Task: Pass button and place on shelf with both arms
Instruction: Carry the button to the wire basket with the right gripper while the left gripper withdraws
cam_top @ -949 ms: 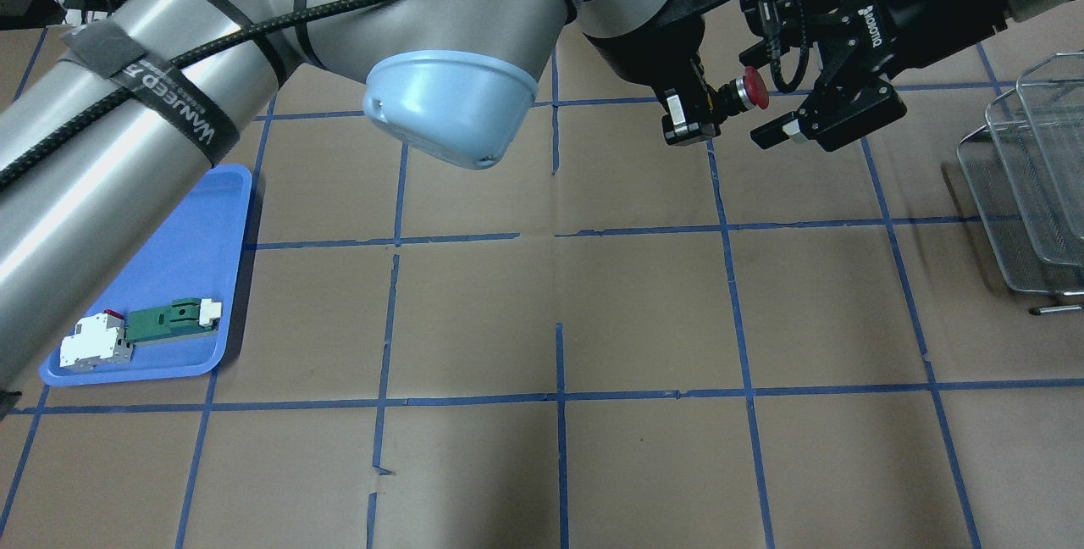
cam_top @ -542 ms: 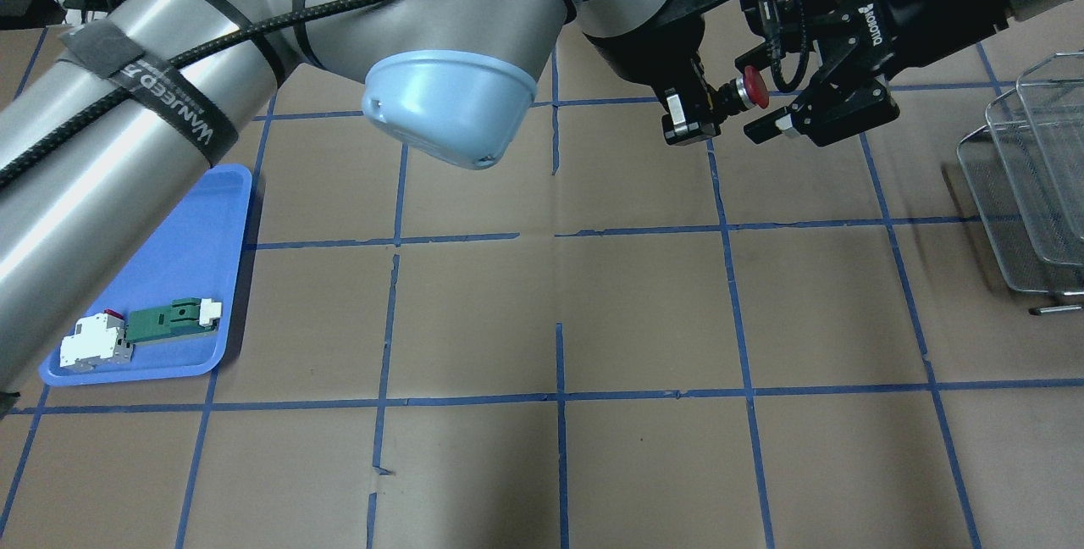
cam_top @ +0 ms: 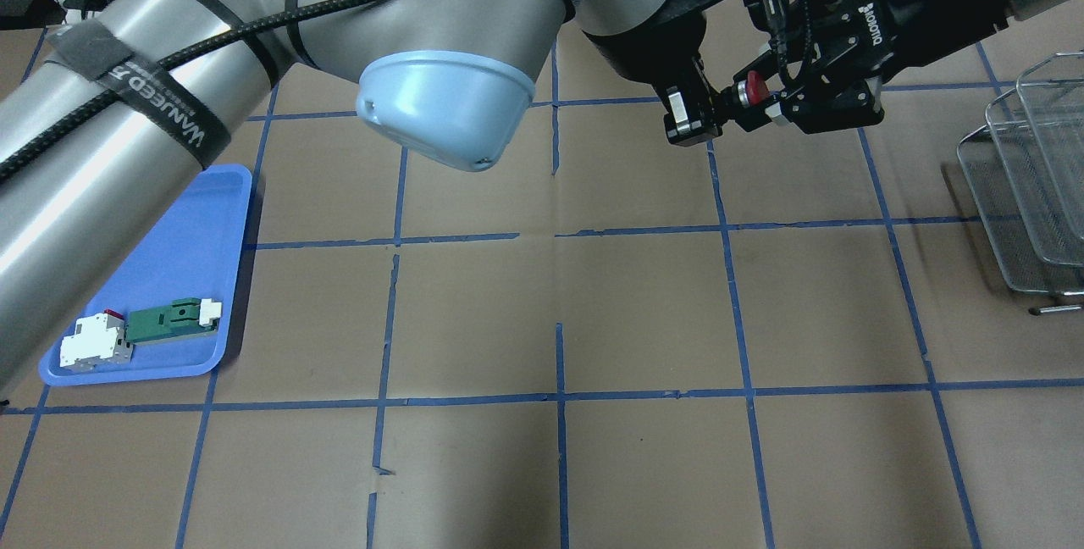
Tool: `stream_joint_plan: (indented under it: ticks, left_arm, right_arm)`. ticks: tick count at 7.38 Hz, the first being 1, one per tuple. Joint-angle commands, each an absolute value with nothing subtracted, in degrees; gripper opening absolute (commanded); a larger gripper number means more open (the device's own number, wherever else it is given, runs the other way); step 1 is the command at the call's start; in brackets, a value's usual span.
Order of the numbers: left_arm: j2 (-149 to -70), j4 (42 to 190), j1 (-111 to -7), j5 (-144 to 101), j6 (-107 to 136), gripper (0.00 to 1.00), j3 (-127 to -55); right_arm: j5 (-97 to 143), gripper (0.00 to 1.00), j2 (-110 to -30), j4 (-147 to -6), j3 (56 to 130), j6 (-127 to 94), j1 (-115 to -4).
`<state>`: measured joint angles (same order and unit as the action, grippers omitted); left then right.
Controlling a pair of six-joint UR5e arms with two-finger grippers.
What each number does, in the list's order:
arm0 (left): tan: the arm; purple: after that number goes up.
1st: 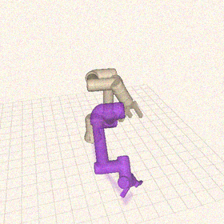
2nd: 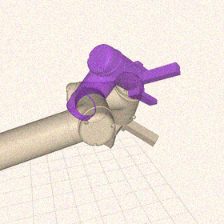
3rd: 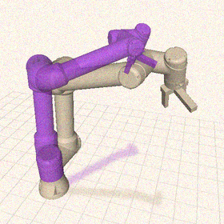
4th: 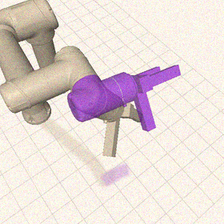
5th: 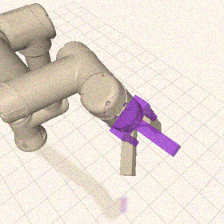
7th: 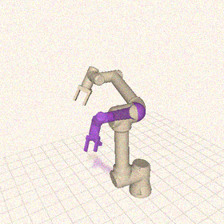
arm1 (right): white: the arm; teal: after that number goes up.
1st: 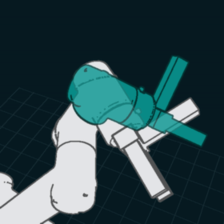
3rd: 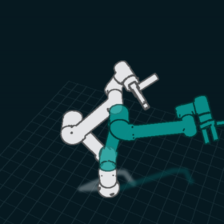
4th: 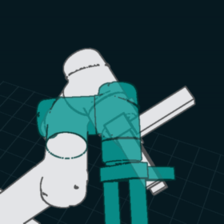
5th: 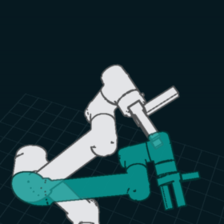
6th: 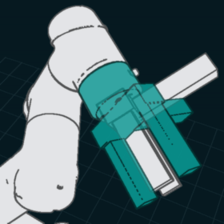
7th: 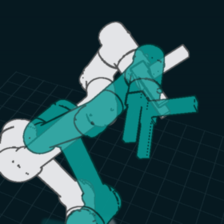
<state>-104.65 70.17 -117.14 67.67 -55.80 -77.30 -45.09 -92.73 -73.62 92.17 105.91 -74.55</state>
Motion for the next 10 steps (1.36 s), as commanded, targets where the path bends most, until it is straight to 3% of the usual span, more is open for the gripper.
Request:
stream_joint_plan:
  ticks: [1,4,7,10]
  left_arm:
    - [-103.5,70.9,-116.9,68.4,-54.0,1.00,-77.2]
    - [-101.1,78.8,-110.1,74.9,-40.2,1.00,-77.4]
    - [-101.0,85.8,-98.5,78.7,-26.0,1.00,-79.3]
    - [-99.6,89.4,-96.8,83.9,-11.5,1.00,-82.3]
  right_arm:
    - [-45.1,0.00,-92.7,-73.7,92.1,105.9,-74.5]
    - [-47.4,0.00,-91.2,-74.8,92.3,107.0,-73.7]
    - [-67.5,0.00,-83.3,-89.1,90.4,102.6,-65.9]
    - [-84.1,0.00,-81.7,-97.7,90.2,102.5,-57.8]
